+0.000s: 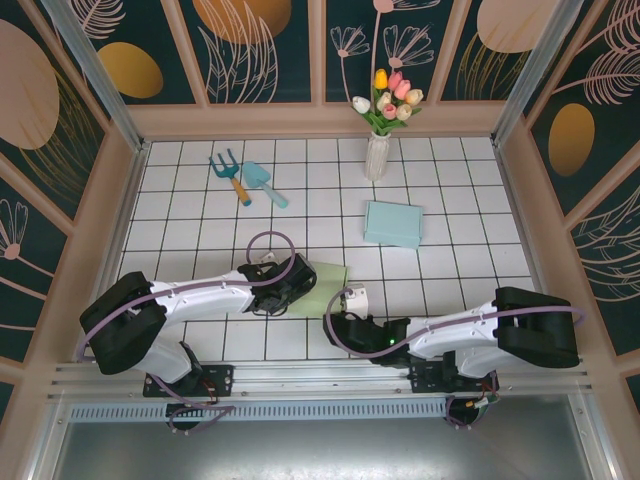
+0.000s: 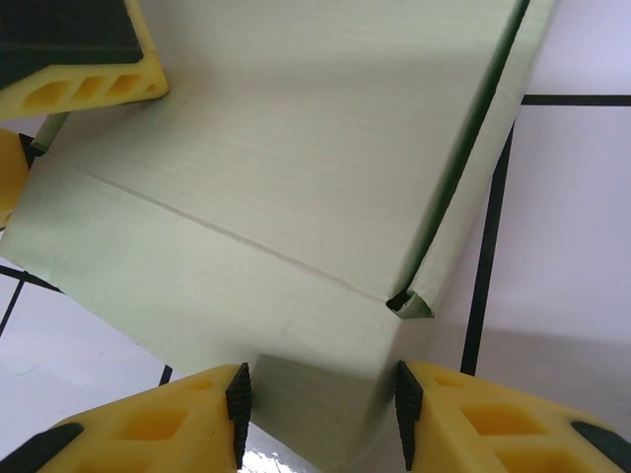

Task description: Fold the paper box

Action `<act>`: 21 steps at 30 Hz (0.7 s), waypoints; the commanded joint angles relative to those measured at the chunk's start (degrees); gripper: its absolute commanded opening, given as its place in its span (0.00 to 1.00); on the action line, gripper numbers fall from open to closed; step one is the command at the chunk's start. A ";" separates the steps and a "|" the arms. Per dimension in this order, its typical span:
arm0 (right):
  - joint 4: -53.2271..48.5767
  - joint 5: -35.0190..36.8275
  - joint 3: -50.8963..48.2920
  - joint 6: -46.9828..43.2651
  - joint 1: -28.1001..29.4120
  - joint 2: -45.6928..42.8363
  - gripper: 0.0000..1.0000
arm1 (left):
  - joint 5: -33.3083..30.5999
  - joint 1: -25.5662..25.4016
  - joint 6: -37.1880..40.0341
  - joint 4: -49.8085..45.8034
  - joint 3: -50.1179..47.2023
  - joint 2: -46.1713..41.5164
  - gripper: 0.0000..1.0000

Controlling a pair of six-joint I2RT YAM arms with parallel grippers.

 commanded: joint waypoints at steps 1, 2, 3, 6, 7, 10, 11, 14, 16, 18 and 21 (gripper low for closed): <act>1.35 1.70 -0.95 -0.95 0.48 -0.97 0.46 | 0.07 -0.10 -0.59 -6.62 -1.54 1.90 0.72; 1.56 1.97 -1.16 -1.10 0.51 -1.05 0.46 | 0.17 -0.06 -0.63 -6.61 -1.54 1.89 0.72; 1.91 2.15 -1.35 -1.33 0.51 -1.01 0.45 | 0.16 -0.06 -0.66 -6.61 -1.53 1.89 0.72; 3.52 1.77 -2.30 -2.09 0.42 -0.94 0.45 | 0.24 -0.10 -0.75 -6.58 -1.49 1.99 0.72; 3.65 1.57 -2.40 -2.13 0.42 -0.95 0.45 | 0.24 -0.10 -0.75 -6.60 -1.52 1.99 0.71; 4.23 0.66 -2.41 -2.23 0.51 -1.27 0.45 | 0.24 -0.11 -0.75 -6.77 -1.38 2.07 0.72; 4.47 0.42 -2.41 -2.43 0.51 -1.46 0.45 | 0.21 -0.10 -0.75 -6.78 -1.34 2.12 0.72; 5.06 0.06 -2.59 -3.15 0.50 -2.17 0.45 | 0.24 -0.11 -0.82 -6.78 -1.32 2.19 0.72; 4.56 0.67 -2.59 -3.35 0.50 -2.38 0.45 | 0.24 -0.05 -0.84 -6.78 -1.27 2.18 0.72; 4.19 1.33 -2.63 -3.53 0.46 -2.44 0.45 | 0.27 -0.14 -0.75 -6.85 -1.19 2.24 0.72; 4.65 2.00 -3.10 -4.23 0.39 -2.28 0.45 | 0.07 -0.10 -0.75 -6.95 -1.18 2.20 0.72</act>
